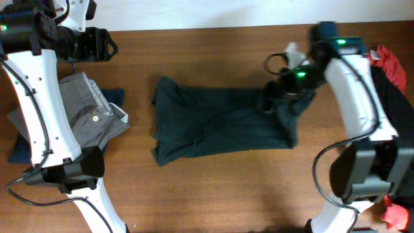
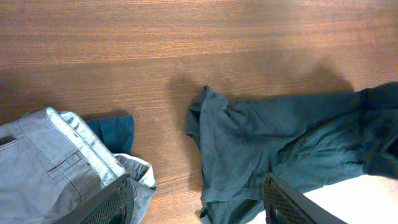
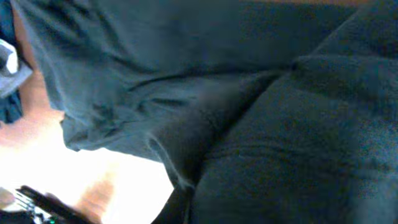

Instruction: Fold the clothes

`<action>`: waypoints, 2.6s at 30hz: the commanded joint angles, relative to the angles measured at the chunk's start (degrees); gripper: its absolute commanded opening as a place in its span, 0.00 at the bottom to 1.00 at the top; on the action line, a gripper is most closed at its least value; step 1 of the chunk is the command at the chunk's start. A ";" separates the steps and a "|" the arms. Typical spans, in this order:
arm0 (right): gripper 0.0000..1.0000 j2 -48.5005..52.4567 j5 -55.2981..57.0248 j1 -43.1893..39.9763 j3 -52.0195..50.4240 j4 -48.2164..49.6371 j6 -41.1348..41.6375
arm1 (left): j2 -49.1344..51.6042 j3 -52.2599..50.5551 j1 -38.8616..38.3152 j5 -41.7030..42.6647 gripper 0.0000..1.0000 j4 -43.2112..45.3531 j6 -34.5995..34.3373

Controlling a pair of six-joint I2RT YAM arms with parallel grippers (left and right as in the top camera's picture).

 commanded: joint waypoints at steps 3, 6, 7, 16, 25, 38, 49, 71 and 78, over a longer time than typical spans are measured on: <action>0.39 1.07 10.14 9.79 -1.29 4.02 12.22 | -1.38 0.94 0.42 2.21 0.66 -0.07 0.26; 0.67 2.08 14.16 13.00 -1.51 7.02 13.27 | -1.38 0.94 0.42 2.73 0.66 -0.07 0.26; 0.67 2.14 14.01 13.31 -1.51 8.02 13.27 | -1.38 0.94 0.42 2.75 0.66 -0.07 0.26; 0.55 1.97 13.66 7.89 -1.51 3.98 13.22 | -1.38 0.94 0.42 2.73 0.66 -0.07 0.26; 0.60 3.43 5.75 7.67 -5.18 2.27 6.12 | -1.38 0.94 0.42 2.67 0.72 -0.07 0.28; 0.76 3.43 14.93 20.11 -16.06 11.67 -10.99 | -1.38 0.94 0.42 2.51 0.76 -0.07 0.28; 0.79 3.43 25.99 24.92 -19.56 15.43 -11.52 | -1.38 0.94 0.42 2.54 0.76 -0.07 0.28; 0.62 3.43 28.94 25.99 -21.55 20.28 -5.70 | -1.38 0.94 0.42 2.56 0.77 -0.07 0.26; 0.06 3.02 28.98 28.30 -21.42 18.10 -5.42 | -1.38 0.94 0.42 2.56 0.77 -0.07 0.26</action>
